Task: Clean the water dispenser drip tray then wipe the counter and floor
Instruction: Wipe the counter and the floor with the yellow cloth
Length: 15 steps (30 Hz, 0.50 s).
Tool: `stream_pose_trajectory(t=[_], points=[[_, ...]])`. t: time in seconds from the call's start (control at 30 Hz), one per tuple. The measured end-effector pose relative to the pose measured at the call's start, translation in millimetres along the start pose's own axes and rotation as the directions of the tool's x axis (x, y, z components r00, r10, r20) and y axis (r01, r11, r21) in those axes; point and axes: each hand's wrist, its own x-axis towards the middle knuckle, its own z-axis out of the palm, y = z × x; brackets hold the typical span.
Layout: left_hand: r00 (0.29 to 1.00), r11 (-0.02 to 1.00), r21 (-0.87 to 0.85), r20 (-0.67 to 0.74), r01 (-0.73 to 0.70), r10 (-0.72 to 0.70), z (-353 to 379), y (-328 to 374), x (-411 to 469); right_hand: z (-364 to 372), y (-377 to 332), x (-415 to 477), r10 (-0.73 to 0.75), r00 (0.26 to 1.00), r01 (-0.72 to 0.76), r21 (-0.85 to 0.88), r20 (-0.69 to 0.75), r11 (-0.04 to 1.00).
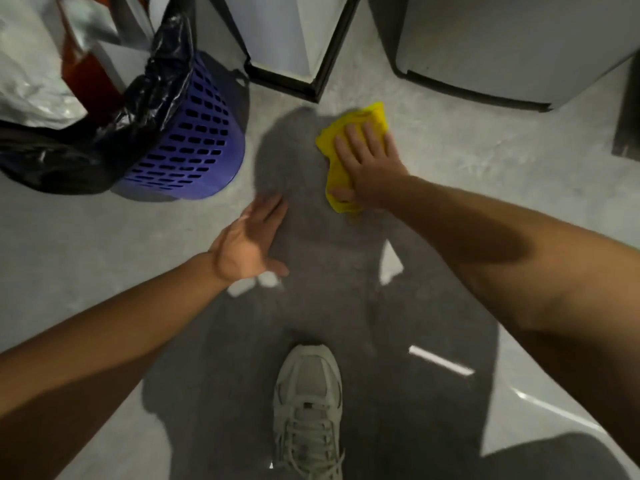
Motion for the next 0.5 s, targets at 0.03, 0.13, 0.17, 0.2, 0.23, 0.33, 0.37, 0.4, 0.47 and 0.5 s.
stream_pose_trajectory(t=[0.03, 0.13, 0.17, 0.2, 0.23, 0.33, 0.37, 0.4, 0.47, 0.5], points=[[1.0, 1.0, -0.001, 0.006, -0.013, 0.013, -2, -2, -1, -2, 1, -4, -0.142, 0.99, 0.143, -0.05, 0.017, 0.989], [0.999, 1.0, -0.009, 0.04, -0.018, 0.019, -9, -6, -1, 6, -12, -36, -0.42, 0.903, 0.428, -0.122, 0.088, 0.895], [0.999, 1.0, -0.012, 0.043, -0.021, 0.021, -10, -7, -1, 12, -18, -54, -0.466, 0.878, 0.476, -0.121, 0.106, 0.871], [0.999, 1.0, -0.011, 0.045, -0.014, 0.015, -10, -6, -2, 17, -21, -73, -0.495, 0.86, 0.508, -0.106, 0.123, 0.855], [0.999, 1.0, -0.009, 0.048, -0.002, 0.002, -10, -5, -4, 23, -23, -92, -0.517, 0.847, 0.529, -0.085, 0.127, 0.845], [0.999, 1.0, 0.022, 0.044, 0.018, -0.019, -9, -2, -7, 31, -12, -148, -0.518, 0.848, 0.525, -0.043, 0.112, 0.85], [0.999, 0.999, 0.04, 0.048, 0.011, -0.013, -9, 0, -8, 33, -7, -168, -0.492, 0.864, 0.498, -0.038, 0.107, 0.866], [0.999, 0.998, 0.057, 0.051, -0.001, -0.002, -9, 2, -9, 35, -2, -188, -0.459, 0.884, 0.463, -0.031, 0.091, 0.886], [0.998, 0.996, 0.079, 0.052, -0.037, 0.033, -9, 7, -10, 44, 10, -227, -0.377, 0.926, 0.377, -0.028, 0.012, 0.926], [0.998, 0.995, 0.082, 0.047, -0.055, 0.052, -8, 11, -11, 48, 14, -246, -0.321, 0.947, 0.32, -0.038, -0.031, 0.947]])
